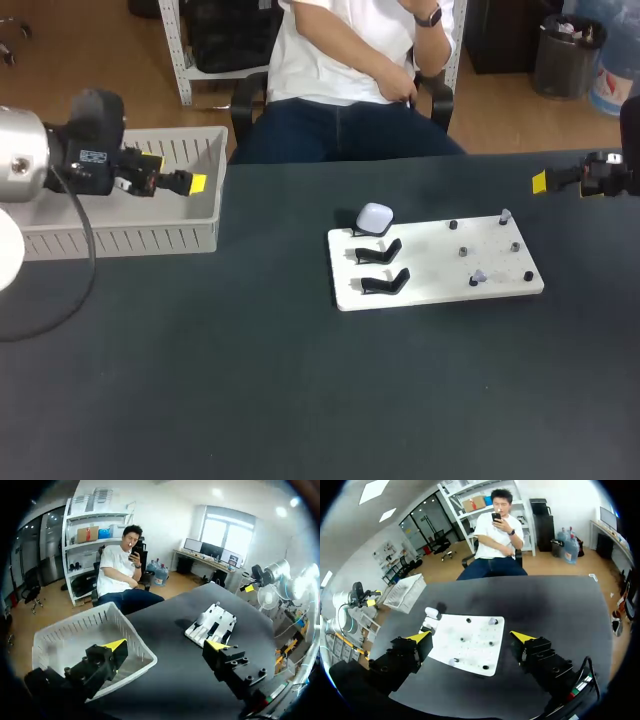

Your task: Pick up each earbud case from the left stands, insert the matching earbuds, close the lid, and place the case in the box.

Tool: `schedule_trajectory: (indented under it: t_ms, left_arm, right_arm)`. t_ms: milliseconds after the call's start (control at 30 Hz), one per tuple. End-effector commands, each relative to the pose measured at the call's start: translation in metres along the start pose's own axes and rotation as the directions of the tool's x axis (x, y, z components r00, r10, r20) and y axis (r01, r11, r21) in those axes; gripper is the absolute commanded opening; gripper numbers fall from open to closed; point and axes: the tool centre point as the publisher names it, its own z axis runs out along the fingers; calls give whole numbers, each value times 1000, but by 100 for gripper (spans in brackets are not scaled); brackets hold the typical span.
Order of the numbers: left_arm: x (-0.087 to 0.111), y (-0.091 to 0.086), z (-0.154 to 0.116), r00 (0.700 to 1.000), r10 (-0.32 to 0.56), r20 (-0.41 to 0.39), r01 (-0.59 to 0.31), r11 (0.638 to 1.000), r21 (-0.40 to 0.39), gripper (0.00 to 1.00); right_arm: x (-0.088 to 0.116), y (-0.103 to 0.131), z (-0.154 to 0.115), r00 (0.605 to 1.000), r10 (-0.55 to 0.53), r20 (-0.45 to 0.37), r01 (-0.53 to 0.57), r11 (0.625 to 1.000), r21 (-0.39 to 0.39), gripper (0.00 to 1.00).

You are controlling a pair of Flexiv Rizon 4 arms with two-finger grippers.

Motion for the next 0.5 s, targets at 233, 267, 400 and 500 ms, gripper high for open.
schedule_trajectory:
  t_ms: [233,267,400,500]
  left_arm:
    - [-5,-1,10,890,403,213,-449,857,253,100]
    - [-5,-1,10,890,403,213,-449,857,253,100]
    - [-5,-1,10,890,403,213,-449,857,253,100]
    - [-5,-1,10,890,403,213,-449,857,253,100]
  right_arm:
    - [0,0,0,1000,0,-1,0,1000,2,100]
    - [0,0,0,1000,0,-1,0,1000,2,100]
    - [0,0,0,1000,0,-1,0,1000,2,100]
    - [0,0,0,1000,0,-1,0,1000,2,100]
